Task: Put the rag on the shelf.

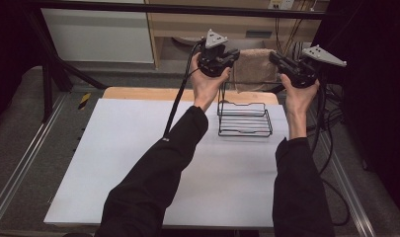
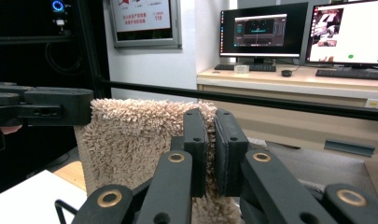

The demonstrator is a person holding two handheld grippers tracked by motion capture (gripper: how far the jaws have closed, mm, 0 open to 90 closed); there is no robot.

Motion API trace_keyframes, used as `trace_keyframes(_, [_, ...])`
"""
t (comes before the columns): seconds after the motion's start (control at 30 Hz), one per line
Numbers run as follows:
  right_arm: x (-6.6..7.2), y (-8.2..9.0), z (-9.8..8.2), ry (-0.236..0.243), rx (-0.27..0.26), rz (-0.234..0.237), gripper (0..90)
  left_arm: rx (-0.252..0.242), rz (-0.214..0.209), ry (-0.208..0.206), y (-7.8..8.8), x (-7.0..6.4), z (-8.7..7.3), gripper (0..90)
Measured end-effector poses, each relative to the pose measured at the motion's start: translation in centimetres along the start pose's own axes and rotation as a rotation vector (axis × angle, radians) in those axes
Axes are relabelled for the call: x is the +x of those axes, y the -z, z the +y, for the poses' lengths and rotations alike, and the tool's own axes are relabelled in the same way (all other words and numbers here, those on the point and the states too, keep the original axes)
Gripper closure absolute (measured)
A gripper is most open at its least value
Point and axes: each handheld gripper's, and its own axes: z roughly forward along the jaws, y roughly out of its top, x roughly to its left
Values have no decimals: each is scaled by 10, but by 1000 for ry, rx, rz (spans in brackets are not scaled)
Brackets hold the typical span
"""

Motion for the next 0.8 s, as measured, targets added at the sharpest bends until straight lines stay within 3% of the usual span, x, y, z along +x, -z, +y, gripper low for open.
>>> trace_keyframes(0.8, [2,20,-18,7,26,23,843,33,-61,-5,9,-12,-21,857])
